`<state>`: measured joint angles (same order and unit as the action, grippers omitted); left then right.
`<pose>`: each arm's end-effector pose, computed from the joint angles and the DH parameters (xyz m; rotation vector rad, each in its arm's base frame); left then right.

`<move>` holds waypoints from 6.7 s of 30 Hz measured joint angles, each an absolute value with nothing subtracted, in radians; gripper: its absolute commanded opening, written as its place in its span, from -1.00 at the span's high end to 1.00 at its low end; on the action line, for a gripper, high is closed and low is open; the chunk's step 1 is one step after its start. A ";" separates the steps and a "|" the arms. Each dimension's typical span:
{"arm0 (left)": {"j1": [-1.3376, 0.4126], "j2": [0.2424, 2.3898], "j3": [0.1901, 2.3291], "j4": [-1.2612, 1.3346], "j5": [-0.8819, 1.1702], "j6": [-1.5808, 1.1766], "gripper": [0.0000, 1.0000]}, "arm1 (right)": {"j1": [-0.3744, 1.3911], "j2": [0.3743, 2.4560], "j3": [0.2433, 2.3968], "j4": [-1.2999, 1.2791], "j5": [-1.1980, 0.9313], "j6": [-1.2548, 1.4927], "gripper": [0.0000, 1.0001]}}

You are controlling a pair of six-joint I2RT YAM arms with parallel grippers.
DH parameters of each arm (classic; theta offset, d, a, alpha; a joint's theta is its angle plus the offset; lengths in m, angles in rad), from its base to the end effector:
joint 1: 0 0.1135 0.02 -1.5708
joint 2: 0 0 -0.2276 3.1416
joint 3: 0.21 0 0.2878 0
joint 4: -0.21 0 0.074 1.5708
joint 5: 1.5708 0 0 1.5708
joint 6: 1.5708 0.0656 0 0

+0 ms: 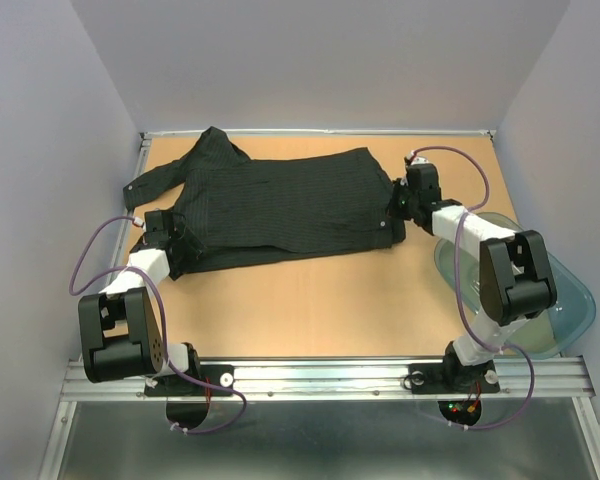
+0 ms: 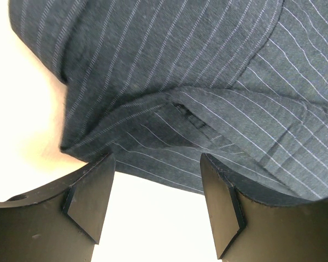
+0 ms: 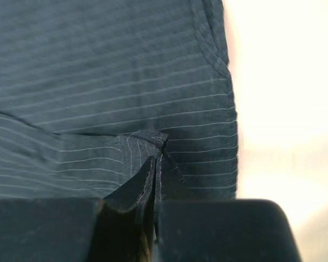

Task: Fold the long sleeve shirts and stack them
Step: Fold the shirt

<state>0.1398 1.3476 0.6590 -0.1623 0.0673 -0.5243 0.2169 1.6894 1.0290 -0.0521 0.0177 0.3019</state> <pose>0.3145 0.0398 0.0981 -0.7646 2.3122 -0.2556 0.4023 0.0875 0.1230 0.1068 2.2933 0.2498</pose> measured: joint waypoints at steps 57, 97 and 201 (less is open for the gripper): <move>0.140 1.359 0.659 -0.162 0.074 -0.521 -0.50 | 0.202 1.742 1.015 -0.105 0.091 0.343 0.07; 0.139 1.359 0.659 -0.162 0.075 -0.521 -0.50 | 0.202 1.629 1.205 -0.112 -0.058 0.157 0.99; 0.121 1.327 0.532 0.093 0.097 -0.849 -0.50 | 0.221 1.658 0.554 0.606 -0.302 0.692 -0.33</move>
<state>0.1215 1.3270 0.5316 0.0929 0.0975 -0.8490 0.2211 1.6585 0.5537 0.6064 -0.3019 0.6922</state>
